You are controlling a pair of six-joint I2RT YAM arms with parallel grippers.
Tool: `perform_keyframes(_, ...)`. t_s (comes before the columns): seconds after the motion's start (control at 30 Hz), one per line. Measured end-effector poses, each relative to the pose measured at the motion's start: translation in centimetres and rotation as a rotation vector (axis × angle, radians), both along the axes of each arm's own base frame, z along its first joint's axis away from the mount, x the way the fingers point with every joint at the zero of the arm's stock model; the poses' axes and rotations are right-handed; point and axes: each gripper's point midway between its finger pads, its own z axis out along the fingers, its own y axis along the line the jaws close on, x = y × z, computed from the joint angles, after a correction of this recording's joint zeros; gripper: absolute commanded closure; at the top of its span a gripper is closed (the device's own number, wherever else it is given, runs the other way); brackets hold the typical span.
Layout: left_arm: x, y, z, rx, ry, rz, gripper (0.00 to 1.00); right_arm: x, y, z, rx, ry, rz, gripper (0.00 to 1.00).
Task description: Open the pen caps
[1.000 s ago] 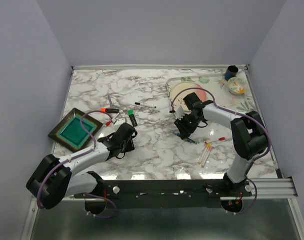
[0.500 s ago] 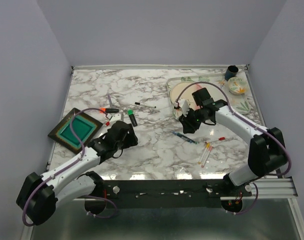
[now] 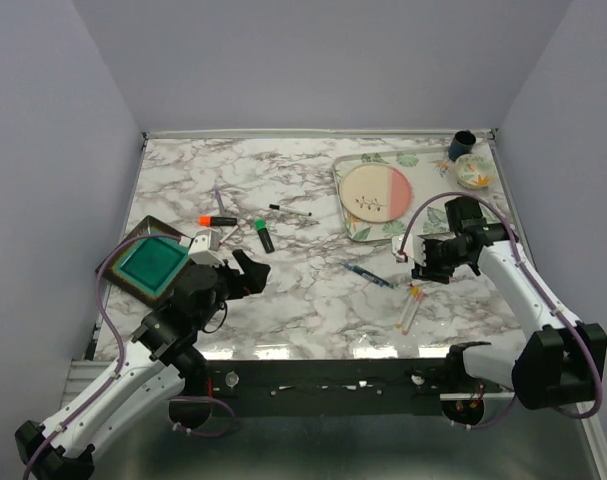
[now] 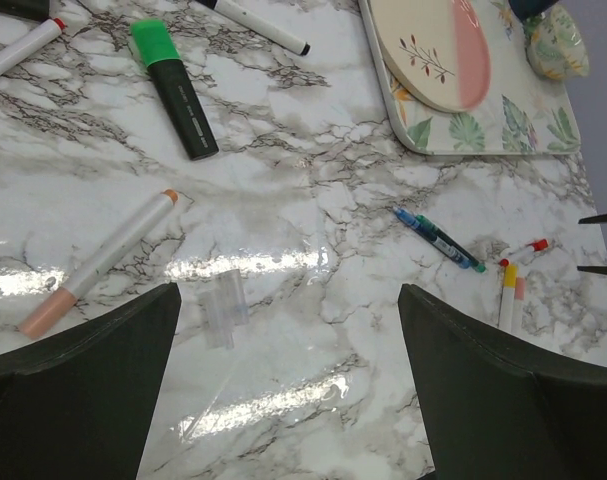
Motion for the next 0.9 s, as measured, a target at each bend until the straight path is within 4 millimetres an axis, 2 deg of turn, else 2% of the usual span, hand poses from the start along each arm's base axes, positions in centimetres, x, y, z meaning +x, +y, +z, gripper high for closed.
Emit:
perform_keyframes(0.1, -0.1, 0.1, 0.0, -0.003, -0.004, 0.0, 0.01, 0.3, -1.3, -2.1, -0.095, 0.036, 0.07, 0.43)
perform_keyframes(0.3, -0.1, 0.1, -0.1, -0.003, -0.003, 0.0, 0.01, 0.3, -2.5, -5.8, -0.187, 0.153, 0.129, 0.46)
perform_keyframes(0.7, -0.1, 0.1, -0.1, -0.002, -0.002, 0.0, 0.01, 1.1, -3.7, -8.8, -0.259, 0.199, 0.136, 0.53)
perform_keyframes(0.77, -0.1, 0.1, -0.1, -0.001, -0.002, 0.0, 0.01, 1.2, -3.7, -9.1, -0.263, 0.21, 0.126, 0.59)
perform_keyframes(0.8, -0.1, 0.1, -0.1, -0.002, -0.002, 0.0, 0.01, 1.3, -3.8, -9.1, -0.264, 0.208, 0.121, 0.65)
perform_keyframes(0.83, -0.1, 0.1, -0.1, -0.002, -0.002, 0.0, 0.01, 1.3, -3.8, -9.2, -0.265, 0.212, 0.115, 0.75)
perform_keyframes(0.9, -0.1, 0.1, -0.1, -0.002, -0.001, 0.0, 0.01, 1.2, -3.9, -9.2, -0.268, 0.216, 0.107, 0.85)
